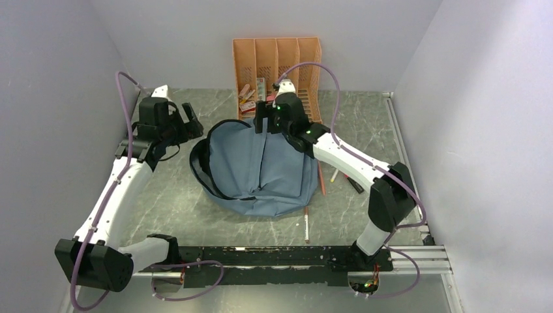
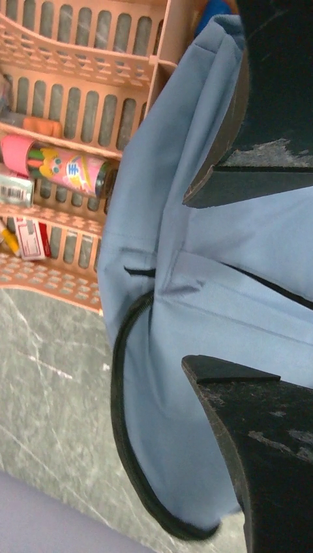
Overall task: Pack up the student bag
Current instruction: Place the book in the student bag, then zip the student bag at the center of the board.
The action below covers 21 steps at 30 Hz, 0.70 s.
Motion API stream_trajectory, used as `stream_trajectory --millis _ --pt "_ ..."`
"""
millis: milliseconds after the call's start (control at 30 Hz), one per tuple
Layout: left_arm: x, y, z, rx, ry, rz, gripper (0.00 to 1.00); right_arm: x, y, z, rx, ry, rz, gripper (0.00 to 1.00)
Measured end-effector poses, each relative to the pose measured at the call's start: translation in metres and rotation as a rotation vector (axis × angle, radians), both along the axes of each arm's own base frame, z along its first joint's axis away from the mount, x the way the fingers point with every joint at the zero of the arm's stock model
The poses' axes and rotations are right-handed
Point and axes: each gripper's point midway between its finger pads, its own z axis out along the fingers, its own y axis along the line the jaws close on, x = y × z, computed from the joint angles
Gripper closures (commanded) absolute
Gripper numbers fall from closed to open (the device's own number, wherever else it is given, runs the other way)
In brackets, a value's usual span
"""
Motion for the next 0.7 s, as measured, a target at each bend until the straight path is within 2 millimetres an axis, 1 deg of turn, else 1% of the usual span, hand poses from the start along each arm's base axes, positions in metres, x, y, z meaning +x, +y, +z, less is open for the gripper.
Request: stream_trajectory --millis 100,167,233,267,333,367,467,567,633,700 --pt "0.013 -0.007 0.02 -0.023 -0.058 -0.028 0.12 0.012 -0.007 -0.013 -0.013 0.045 -0.033 0.14" --pt "0.022 -0.016 0.031 -0.049 -0.096 -0.062 0.13 0.02 -0.014 -0.025 -0.028 0.077 -0.056 0.18" --pt "0.029 -0.026 0.036 -0.066 -0.113 -0.094 0.13 0.024 -0.02 -0.034 -0.042 0.104 -0.073 0.21" --pt "0.034 -0.032 0.039 -0.07 -0.118 -0.109 0.13 0.026 -0.025 -0.038 -0.046 0.12 -0.084 0.22" --pt "0.042 -0.05 0.043 -0.074 -0.124 -0.154 0.13 0.027 -0.031 -0.042 -0.044 0.139 -0.1 0.25" --pt "0.046 -0.063 0.044 -0.072 -0.123 -0.184 0.13 0.028 -0.033 -0.042 -0.038 0.142 -0.109 0.27" --pt "0.057 -0.113 0.047 -0.064 -0.126 -0.301 0.13 0.024 -0.043 -0.046 -0.002 0.16 -0.124 0.31" --pt "0.066 -0.151 0.037 -0.051 -0.105 -0.38 0.14 0.009 -0.048 -0.059 0.03 0.197 -0.109 0.34" --pt "0.072 -0.173 0.026 -0.039 -0.08 -0.423 0.15 -0.001 -0.046 -0.07 0.053 0.227 -0.077 0.37" --pt "0.078 -0.189 0.016 -0.019 -0.062 -0.448 0.15 -0.008 -0.042 -0.079 0.071 0.249 -0.049 0.41"
